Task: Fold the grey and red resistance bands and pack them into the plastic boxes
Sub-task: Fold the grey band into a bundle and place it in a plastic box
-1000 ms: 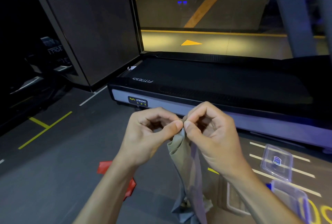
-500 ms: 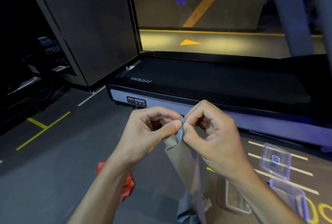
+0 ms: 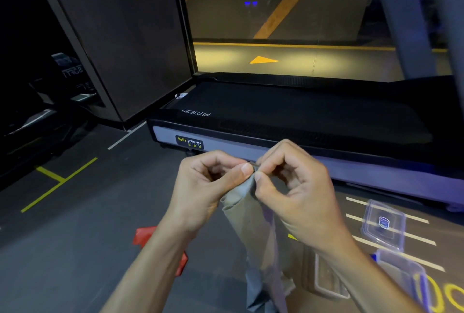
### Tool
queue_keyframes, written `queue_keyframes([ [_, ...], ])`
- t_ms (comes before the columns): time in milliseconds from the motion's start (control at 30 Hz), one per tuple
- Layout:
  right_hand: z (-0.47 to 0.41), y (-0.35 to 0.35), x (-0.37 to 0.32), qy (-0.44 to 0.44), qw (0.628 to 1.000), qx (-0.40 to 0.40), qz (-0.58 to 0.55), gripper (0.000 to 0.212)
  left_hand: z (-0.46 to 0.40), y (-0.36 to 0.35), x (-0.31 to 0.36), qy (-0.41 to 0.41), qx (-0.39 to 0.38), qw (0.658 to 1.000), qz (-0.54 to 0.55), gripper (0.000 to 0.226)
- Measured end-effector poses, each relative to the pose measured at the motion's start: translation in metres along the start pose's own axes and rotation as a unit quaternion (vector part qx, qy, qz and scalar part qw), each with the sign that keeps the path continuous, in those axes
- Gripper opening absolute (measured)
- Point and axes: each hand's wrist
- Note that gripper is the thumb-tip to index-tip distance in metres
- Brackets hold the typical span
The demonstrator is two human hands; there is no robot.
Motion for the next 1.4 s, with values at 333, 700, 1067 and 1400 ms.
queue_keyframes([
  [333,0.001,0.001,-0.002,-0.003,1.0,0.0,-0.009,0.014,-0.001,0.001,0.003,0.01,0.005,1.0,0.005,0.008],
  [700,0.001,-0.002,-0.001,-0.035,0.998,0.004,-0.061,0.015,0.0,0.001,0.001,-0.021,0.011,1.0,-0.001,0.008],
  [1067,0.0,0.006,0.0,-0.059,0.995,-0.047,-0.064,0.007,0.001,-0.002,-0.001,-0.044,0.017,0.999,-0.002,0.006],
  [1400,-0.003,0.027,-0.004,-0.036,0.99,-0.101,-0.089,0.003,0.0,0.012,0.005,0.032,-0.056,0.997,0.03,0.007],
])
Point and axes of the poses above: each hand's wrist, its own z-axis away from the middle knuckle, its own y-axis out of the back of the hand, x = y × z, and after that the axes turned 8 degrees about -x, right-handed
